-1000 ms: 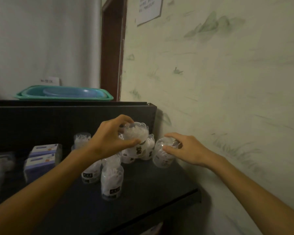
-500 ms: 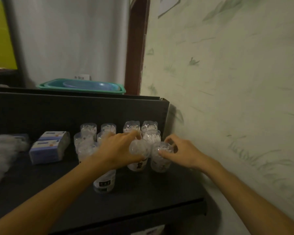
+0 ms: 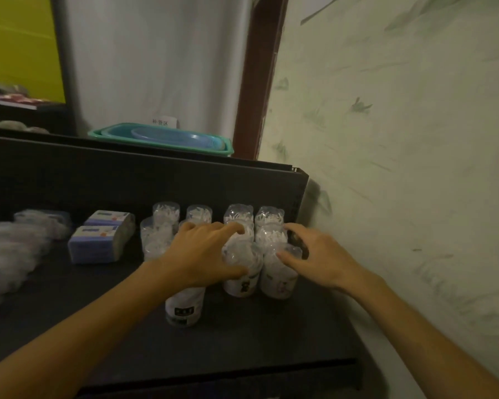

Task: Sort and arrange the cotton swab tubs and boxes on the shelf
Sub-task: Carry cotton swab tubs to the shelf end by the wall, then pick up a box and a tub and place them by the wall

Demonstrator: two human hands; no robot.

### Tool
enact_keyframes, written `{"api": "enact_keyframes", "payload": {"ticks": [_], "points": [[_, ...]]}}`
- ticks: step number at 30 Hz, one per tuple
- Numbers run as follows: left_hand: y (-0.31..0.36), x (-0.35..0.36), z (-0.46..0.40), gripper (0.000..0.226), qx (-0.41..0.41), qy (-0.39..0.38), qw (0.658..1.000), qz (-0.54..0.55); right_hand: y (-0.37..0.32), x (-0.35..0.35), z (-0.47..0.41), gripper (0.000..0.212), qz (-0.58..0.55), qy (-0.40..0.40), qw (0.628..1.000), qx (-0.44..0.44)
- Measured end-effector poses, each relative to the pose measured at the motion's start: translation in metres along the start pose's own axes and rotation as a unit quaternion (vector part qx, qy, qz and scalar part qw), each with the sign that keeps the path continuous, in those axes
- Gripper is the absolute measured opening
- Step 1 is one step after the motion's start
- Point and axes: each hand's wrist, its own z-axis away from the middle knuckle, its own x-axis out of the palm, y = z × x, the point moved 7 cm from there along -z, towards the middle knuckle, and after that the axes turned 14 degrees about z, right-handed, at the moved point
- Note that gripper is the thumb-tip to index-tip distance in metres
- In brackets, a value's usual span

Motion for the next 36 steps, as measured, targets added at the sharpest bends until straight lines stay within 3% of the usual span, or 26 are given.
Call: {"api": "enact_keyframes", "payload": {"ticks": [5,11,22,36], "points": [[-0.027,-0.035,0.023,0.07,-0.04,0.037,0.998,0.003,-0.05,-0.035,-0.02,0.068,0.043,0.072,0.994,-0.065],[-0.078,-0.084,0.079,0.068,-0.084,0.09,0.991,-0.043,-0.161,-0.045,-0.039,0.061,0.045,0.103,0.979,-0.171],[-0.217,-0.212,0.26,0.064,-0.192,0.143,0.967,-0.084,-0.424,-0.038,-0.047,0.066,0.036,0.111,0.935,-0.334],[-0.363,-0.338,0.505,0.061,-0.362,0.187,0.905,-0.125,-0.73,-0.02,-0.03,0.066,0.011,0.117,0.876,-0.468]]}}
